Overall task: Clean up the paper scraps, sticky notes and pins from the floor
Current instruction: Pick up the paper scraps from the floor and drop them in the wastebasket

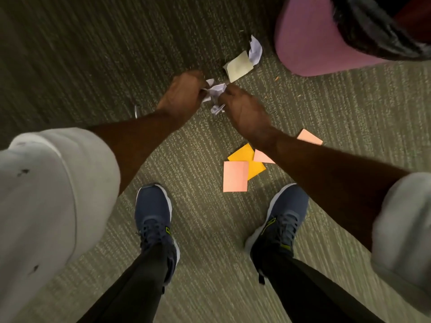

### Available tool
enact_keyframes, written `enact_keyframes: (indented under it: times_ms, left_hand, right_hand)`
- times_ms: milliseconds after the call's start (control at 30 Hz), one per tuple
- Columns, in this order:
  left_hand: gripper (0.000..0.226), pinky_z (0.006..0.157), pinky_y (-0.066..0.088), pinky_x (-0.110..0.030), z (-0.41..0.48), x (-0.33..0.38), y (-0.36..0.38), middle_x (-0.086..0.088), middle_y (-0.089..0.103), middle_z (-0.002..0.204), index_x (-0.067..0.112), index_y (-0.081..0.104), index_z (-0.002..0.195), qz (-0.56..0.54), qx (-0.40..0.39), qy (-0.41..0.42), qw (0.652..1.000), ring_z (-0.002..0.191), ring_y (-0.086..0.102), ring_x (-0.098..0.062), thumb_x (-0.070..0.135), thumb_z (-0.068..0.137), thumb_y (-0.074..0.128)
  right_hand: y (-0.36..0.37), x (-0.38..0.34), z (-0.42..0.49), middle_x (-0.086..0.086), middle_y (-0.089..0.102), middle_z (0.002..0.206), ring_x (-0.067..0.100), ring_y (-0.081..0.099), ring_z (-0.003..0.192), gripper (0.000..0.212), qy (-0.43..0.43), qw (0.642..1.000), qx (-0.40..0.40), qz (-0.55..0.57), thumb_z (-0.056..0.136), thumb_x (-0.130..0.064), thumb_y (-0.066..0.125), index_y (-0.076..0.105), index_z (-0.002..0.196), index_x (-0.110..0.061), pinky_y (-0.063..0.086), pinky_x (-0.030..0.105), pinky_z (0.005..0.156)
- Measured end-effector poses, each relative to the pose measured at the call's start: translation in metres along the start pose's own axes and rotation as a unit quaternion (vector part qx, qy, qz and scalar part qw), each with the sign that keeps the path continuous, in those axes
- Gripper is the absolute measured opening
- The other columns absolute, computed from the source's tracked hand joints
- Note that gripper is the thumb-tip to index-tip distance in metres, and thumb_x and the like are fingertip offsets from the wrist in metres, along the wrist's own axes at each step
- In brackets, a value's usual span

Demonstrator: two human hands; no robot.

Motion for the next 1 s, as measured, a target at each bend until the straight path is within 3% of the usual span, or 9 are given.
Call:
enact_keyframes:
  times_ms: [233, 433, 667, 1000]
  left_hand:
    - [0.026, 0.089, 0.052, -0.040, -0.034, 0.024, -0.056, -0.013, 0.070, 0.115, 0.007, 0.072, 0.115, 0.014, -0.003, -0.006, 1.000, 0.098, 0.067, -0.030, 0.012, 0.093, 0.060]
    - [0.025, 0.083, 0.042, -0.037, -0.048, 0.068, -0.120, -0.018, 0.068, 0.108, 0.006, 0.072, 0.115, 0.030, 0.012, -0.004, 0.999, 0.095, 0.065, -0.033, 0.012, 0.094, 0.060]
    - [0.018, 0.074, 0.046, -0.035, -0.043, 0.109, -0.176, -0.012, 0.065, 0.096, 0.010, 0.074, 0.103, 0.014, 0.034, -0.011, 0.999, 0.085, 0.064, -0.028, 0.020, 0.094, 0.063]
    - [0.023, 0.083, 0.050, -0.038, -0.012, 0.175, -0.215, -0.014, 0.068, 0.106, 0.011, 0.074, 0.111, -0.007, 0.080, -0.020, 0.997, 0.094, 0.066, -0.028, 0.021, 0.094, 0.063]
  right_hand:
    - [-0.065, -0.023, -0.030, 0.010, 0.057, 0.102, 0.035, 0.062, 0.085, 0.021, 0.025, 1.000, -0.004, -0.003, 0.090, 0.002, 0.052, 0.061, 0.101, -0.012, 0.055, 0.045, 0.064]
    - [-0.138, -0.043, -0.046, 0.007, 0.056, 0.103, 0.032, 0.061, 0.089, 0.022, 0.032, 0.999, -0.004, -0.011, 0.087, 0.003, 0.059, 0.062, 0.101, -0.014, 0.052, 0.041, 0.063]
    - [-0.219, -0.050, -0.053, 0.009, 0.059, 0.103, 0.035, 0.064, 0.086, 0.022, 0.046, 0.998, 0.044, 0.005, 0.088, 0.002, 0.059, 0.066, 0.103, -0.012, 0.054, 0.041, 0.064]
    - [-0.303, 0.002, -0.074, 0.007, 0.057, 0.109, 0.033, 0.062, 0.089, 0.013, 0.126, 0.987, 0.104, -0.005, 0.091, -0.012, 0.055, 0.064, 0.100, -0.013, 0.053, 0.041, 0.064]
Point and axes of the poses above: each hand's wrist, its own z-axis towards the middle knuckle, its own y-axis out of the palm, x = y × z, the point moved 4 cm from there along z, towards the middle knuckle
